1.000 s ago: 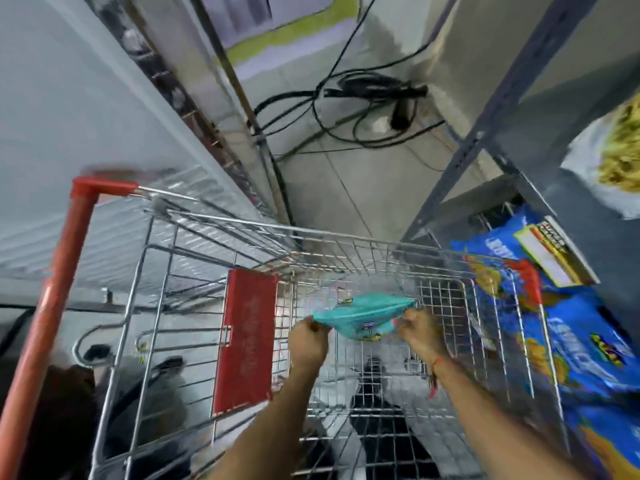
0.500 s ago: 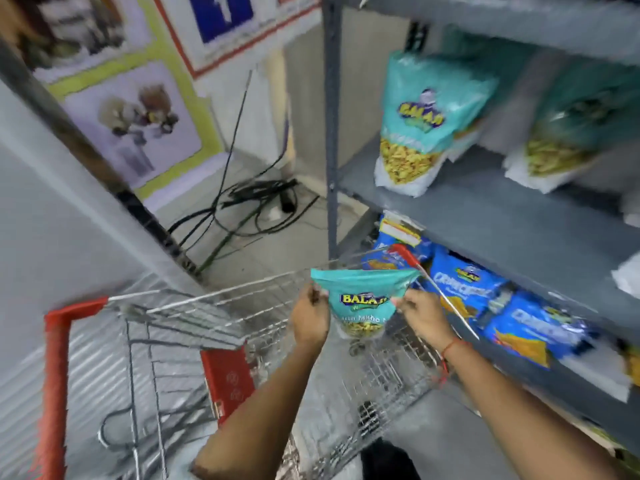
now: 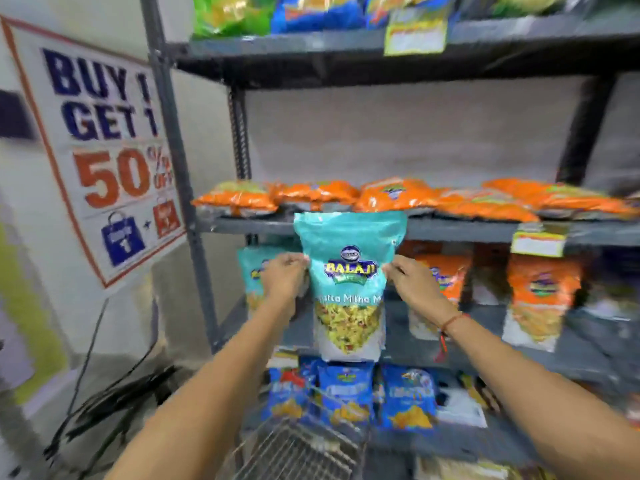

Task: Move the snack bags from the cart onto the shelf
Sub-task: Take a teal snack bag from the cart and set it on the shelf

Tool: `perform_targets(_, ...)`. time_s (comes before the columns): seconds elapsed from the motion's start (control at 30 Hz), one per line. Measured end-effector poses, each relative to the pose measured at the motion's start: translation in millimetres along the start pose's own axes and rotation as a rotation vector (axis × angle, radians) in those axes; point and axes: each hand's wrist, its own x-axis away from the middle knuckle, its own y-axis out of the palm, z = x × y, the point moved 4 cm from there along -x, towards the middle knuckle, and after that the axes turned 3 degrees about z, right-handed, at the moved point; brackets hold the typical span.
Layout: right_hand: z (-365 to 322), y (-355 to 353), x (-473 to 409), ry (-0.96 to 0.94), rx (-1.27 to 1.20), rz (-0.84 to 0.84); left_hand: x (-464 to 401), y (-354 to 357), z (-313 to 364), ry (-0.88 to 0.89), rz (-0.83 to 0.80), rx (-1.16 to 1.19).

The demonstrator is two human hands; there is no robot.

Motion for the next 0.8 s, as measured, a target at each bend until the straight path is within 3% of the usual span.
perform_targets(0.13,-25,-65,-10,-0.035,0.006,0.102,-15,41,42,0.006,-0.083,0.114)
perform_targets(0.37,-11,-94,-17,0.007,-0.004,0.138,-8,71,65,-0.003,-0.131,0.188)
perform_targets(0.8,85,9,-31,0.134,-0.026,-0.036,-46,87,-61,-0.165,-0.096,0.002)
